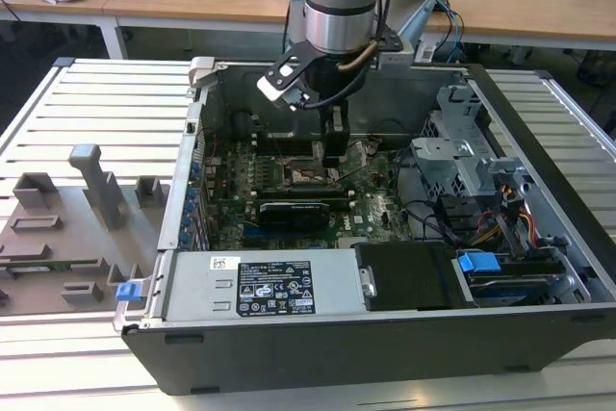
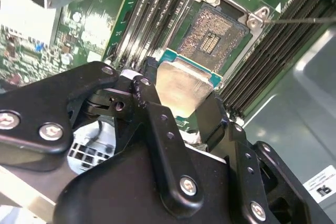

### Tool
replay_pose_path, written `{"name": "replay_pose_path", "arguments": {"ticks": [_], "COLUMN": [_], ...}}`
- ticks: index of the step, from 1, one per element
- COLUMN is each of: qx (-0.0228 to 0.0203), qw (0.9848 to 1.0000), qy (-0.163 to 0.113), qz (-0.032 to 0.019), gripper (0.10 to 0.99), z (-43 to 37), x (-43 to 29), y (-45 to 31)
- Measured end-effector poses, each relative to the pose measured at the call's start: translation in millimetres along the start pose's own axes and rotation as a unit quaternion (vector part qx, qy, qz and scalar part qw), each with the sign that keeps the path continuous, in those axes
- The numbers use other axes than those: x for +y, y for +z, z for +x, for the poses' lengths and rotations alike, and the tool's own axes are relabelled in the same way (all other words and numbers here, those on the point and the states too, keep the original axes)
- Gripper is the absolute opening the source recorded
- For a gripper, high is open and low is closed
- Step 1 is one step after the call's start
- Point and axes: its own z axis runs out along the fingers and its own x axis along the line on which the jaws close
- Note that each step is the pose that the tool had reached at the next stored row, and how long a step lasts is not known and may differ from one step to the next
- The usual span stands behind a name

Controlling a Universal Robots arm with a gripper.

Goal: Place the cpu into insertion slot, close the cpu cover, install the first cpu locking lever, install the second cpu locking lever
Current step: 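Place the cpu into insertion slot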

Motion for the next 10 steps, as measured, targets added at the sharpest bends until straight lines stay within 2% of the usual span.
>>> {"name": "replay_pose_path", "arguments": {"ticks": [2,7,8,10], "qx": [0.0009,0.0011,0.0010,0.0011], "qw": [0.9998,0.9998,0.9998,0.9998], "qy": [-0.019,-0.019,-0.019,-0.019], "qz": [0.0001,0.0001,0.0002,0.0001], "gripper": [0.541,0.541,0.541,0.541], "z": [0.0,0.1,0.2,0.4], "x": [0.0,-0.1,-1.3,-9.9], "y": [0.2,0.3,0.2,0.0]}}
